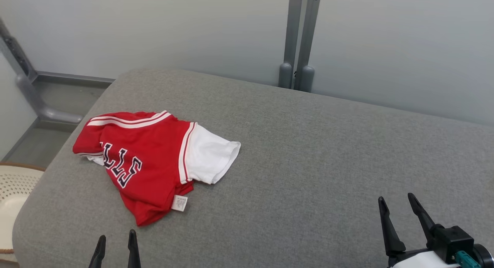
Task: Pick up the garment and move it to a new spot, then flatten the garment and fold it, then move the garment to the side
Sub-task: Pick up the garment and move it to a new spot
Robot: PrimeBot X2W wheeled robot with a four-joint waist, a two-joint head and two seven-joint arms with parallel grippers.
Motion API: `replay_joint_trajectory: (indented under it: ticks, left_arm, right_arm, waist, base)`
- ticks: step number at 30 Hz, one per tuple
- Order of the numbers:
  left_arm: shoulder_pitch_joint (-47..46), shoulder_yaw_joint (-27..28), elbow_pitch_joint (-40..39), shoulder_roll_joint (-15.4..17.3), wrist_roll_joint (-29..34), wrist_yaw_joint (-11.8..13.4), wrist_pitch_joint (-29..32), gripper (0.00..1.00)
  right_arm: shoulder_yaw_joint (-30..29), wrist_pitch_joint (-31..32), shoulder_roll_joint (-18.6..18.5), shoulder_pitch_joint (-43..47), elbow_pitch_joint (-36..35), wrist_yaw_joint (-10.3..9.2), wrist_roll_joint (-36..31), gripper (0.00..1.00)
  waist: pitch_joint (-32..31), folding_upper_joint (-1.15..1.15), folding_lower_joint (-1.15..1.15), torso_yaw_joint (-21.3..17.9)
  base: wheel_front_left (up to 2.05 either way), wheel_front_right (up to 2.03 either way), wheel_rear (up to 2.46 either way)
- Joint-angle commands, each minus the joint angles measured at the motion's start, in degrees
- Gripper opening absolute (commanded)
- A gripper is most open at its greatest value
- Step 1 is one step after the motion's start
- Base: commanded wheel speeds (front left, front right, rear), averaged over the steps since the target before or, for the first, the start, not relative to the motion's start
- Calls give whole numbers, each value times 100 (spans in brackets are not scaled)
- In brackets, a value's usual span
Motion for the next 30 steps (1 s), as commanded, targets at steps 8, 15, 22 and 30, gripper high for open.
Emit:
replay_joint_trajectory:
  ticks: [8,15,22,30]
  left_arm:
    - [-871,-362,497,15,-98,26,-1,100]
    - [-2869,-673,2035,22,9,135,824,100]
    - [-4347,-537,3712,109,-185,353,1652,100]
    - [-4760,-449,4730,235,-380,162,1650,0]
  right_arm:
    - [-81,-16,-332,-218,-173,-4,50,100]
    - [-32,-16,-697,-661,-253,-4,145,100]
    - [110,-16,-860,-1028,-134,-4,248,100]
    - [151,-16,-732,-1091,81,-4,334,100]
  waist:
    - [866,0,0,-126]
    - [1794,0,0,-437]
    - [2195,0,0,-789]
    - [1990,0,0,-1048]
  base:
    - [0,0,0]
    - [0,0,0]
    - [0,0,0]
    - [0,0,0]
